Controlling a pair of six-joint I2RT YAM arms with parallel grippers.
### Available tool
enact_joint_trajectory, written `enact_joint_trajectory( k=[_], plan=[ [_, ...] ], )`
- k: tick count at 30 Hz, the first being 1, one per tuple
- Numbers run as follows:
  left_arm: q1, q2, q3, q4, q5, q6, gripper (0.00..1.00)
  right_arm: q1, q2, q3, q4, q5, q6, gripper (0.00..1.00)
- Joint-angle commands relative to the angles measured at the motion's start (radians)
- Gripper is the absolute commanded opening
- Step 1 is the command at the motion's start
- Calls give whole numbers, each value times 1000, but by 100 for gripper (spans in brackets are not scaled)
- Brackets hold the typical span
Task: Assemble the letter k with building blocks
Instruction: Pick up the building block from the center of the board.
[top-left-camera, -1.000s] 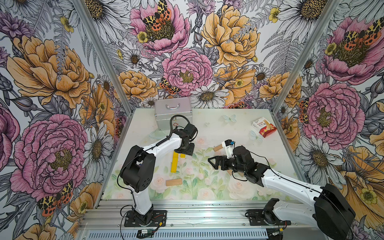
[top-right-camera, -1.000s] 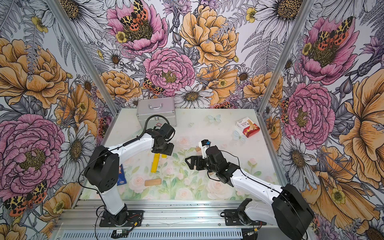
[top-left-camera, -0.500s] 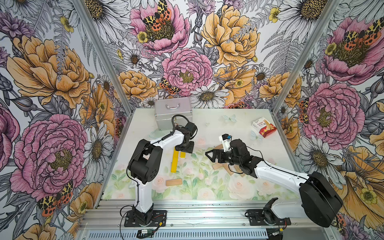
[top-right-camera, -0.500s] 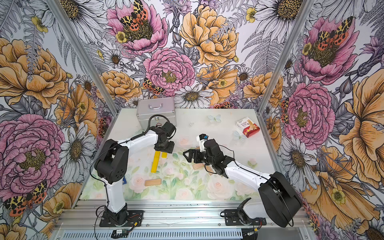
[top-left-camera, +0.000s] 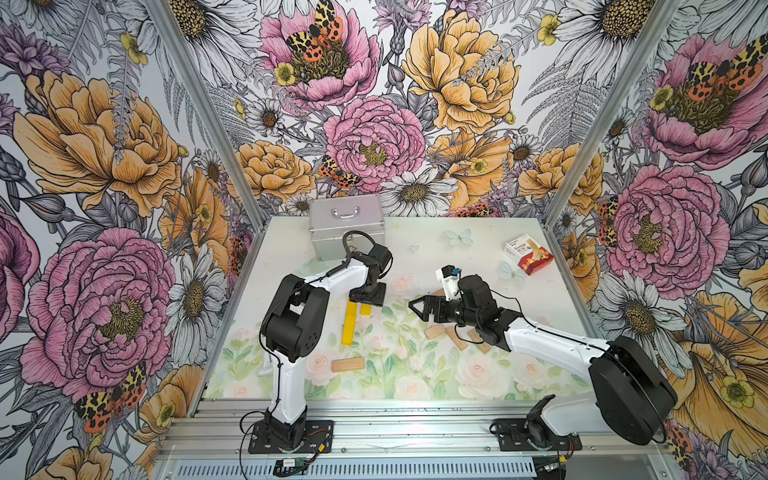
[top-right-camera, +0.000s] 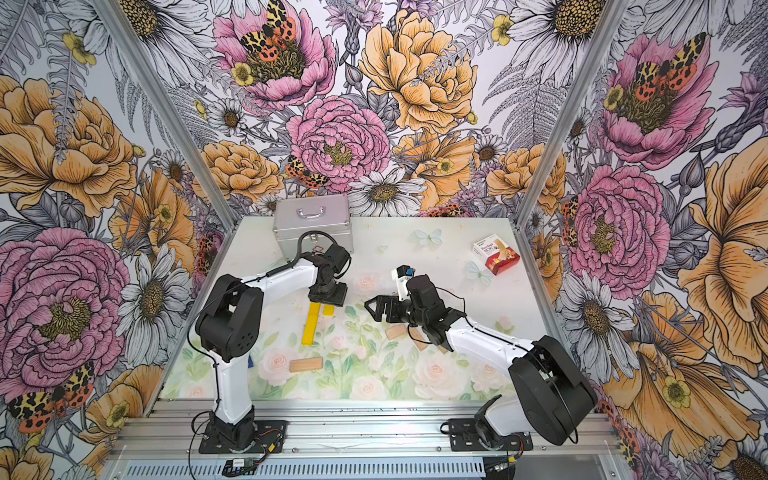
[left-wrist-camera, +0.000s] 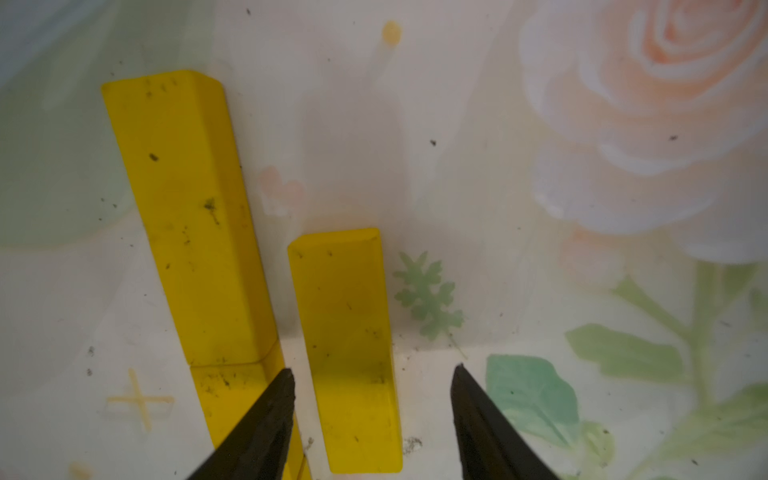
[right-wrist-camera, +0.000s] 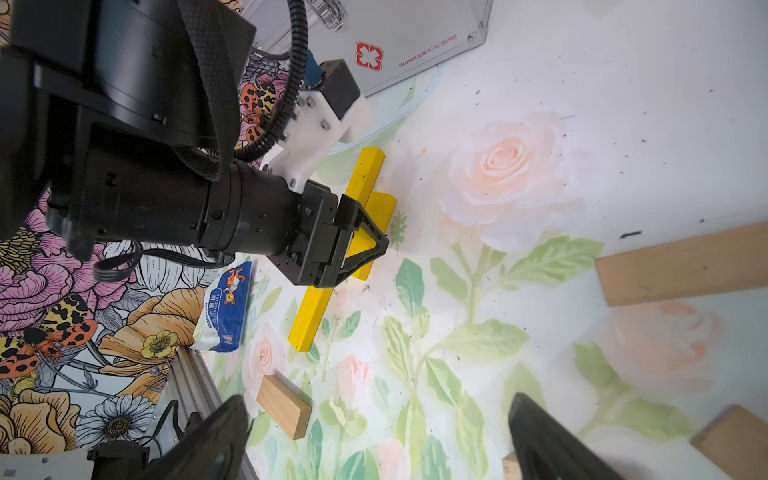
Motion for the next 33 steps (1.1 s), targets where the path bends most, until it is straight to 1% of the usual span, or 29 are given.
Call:
enact_joint_trajectory(
  k=[1,12,20,26,33],
  plan=[
    [15,11,35,12,22,15,60,-7,8,16,30,-10,-15,99],
    [15,38,47,11,44,19,57,-9,12,14,33,-12,-15,99],
    [13,54,48,11,56,16,51,-10,7,9,35,-11,-15,99],
    [7,56,56,12,74,36,46,-12,5,4,38,-11,-15,99],
    [14,66,49,12,99,64,36,-14,-6,-8,45,-11,-12,99]
  ],
)
